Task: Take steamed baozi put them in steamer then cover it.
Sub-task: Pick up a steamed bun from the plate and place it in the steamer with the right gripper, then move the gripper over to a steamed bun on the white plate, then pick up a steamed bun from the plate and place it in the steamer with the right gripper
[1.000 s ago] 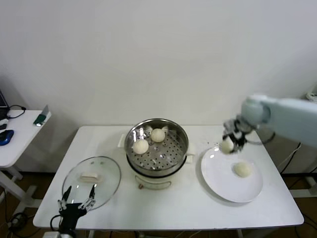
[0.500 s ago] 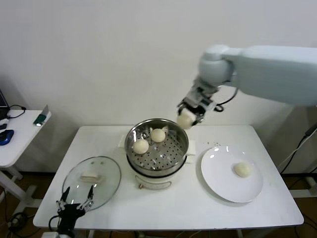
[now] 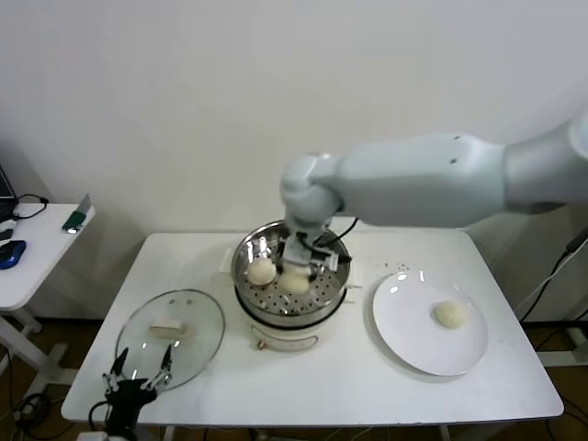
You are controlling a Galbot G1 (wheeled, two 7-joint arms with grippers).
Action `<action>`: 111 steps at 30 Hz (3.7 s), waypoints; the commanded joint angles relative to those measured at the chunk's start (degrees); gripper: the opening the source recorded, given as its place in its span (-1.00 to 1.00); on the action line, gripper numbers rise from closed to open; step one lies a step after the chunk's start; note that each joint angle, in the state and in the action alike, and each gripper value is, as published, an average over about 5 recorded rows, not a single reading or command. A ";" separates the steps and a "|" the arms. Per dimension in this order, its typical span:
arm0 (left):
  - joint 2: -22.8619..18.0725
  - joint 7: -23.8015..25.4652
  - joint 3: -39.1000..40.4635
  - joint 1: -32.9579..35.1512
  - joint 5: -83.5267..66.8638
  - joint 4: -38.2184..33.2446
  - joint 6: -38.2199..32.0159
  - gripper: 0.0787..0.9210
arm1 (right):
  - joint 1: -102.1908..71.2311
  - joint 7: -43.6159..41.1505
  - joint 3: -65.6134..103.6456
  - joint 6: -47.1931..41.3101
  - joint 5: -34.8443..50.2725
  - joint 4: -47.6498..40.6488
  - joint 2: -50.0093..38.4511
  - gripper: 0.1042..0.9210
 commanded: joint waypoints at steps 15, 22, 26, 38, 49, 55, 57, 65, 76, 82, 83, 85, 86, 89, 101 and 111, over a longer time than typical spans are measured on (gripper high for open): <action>-0.08 -0.06 -0.06 0.32 0.02 -0.10 -0.39 0.77 | -8.32 1.96 -1.30 0.61 -6.05 -5.95 5.85 0.32; -0.01 -0.06 -0.14 0.30 -0.07 -0.11 -0.40 0.77 | -7.57 3.04 -1.25 0.32 -5.97 -5.85 5.60 0.43; -0.04 -0.06 -0.13 0.29 -0.10 -0.18 -0.37 0.77 | -5.53 2.90 -0.17 0.25 -4.74 -5.83 4.54 0.64; -0.06 -0.09 0.00 -0.14 -0.10 -0.02 -0.16 0.77 | 7.40 -5.93 -1.23 -4.69 18.04 -10.85 -12.29 0.76; 0.01 0.06 0.51 -1.11 0.09 0.32 0.18 0.77 | 6.73 -6.23 -11.00 -15.88 23.14 -14.35 -35.45 0.76; -0.11 0.05 0.34 -0.94 0.17 0.47 0.20 0.77 | -2.39 -4.83 -6.43 -18.01 16.14 -14.34 -41.60 0.76; -0.13 0.04 0.21 -0.82 0.18 0.46 0.18 0.77 | -5.82 -4.48 -3.82 -18.62 14.73 -14.96 -42.24 0.76; -0.48 0.00 -0.23 -0.59 0.21 0.66 0.12 0.77 | -21.04 -3.80 7.05 -19.72 9.48 -18.52 -42.35 0.76; -0.63 -0.02 -0.37 -0.06 0.64 0.82 0.14 0.77 | -31.65 -2.97 14.53 -19.56 4.46 -25.37 -38.72 0.76; -0.86 -0.02 -0.04 -0.09 1.09 0.86 0.20 0.77 | -35.01 -2.70 16.68 -19.41 3.19 -28.77 -36.45 0.76; -0.87 -0.02 -0.02 -0.06 1.10 0.84 0.19 0.77 | -35.39 -2.64 16.96 -19.40 3.06 -29.17 -36.12 0.76; -0.85 -0.03 -0.06 -0.01 1.11 0.87 0.16 0.77 | -36.18 -2.47 17.73 -19.33 2.82 -30.09 -35.35 0.76; -0.83 -0.04 -0.11 0.01 1.09 0.92 0.13 0.77 | -36.49 -2.35 18.14 -19.30 2.71 -30.53 -34.97 0.76; -0.75 -0.06 -0.24 0.05 1.03 1.08 0.07 0.77 | -37.11 -2.01 19.25 -19.15 2.64 -31.70 -33.92 0.76; -0.81 -0.09 -0.38 -0.08 0.84 0.91 0.10 0.77 | -33.61 -3.16 17.07 -19.22 3.22 -30.44 -34.23 0.34; -0.77 -0.11 -0.32 -0.14 0.78 0.60 0.21 0.77 | -15.93 -3.56 6.42 -19.68 13.16 -21.85 -36.77 -0.08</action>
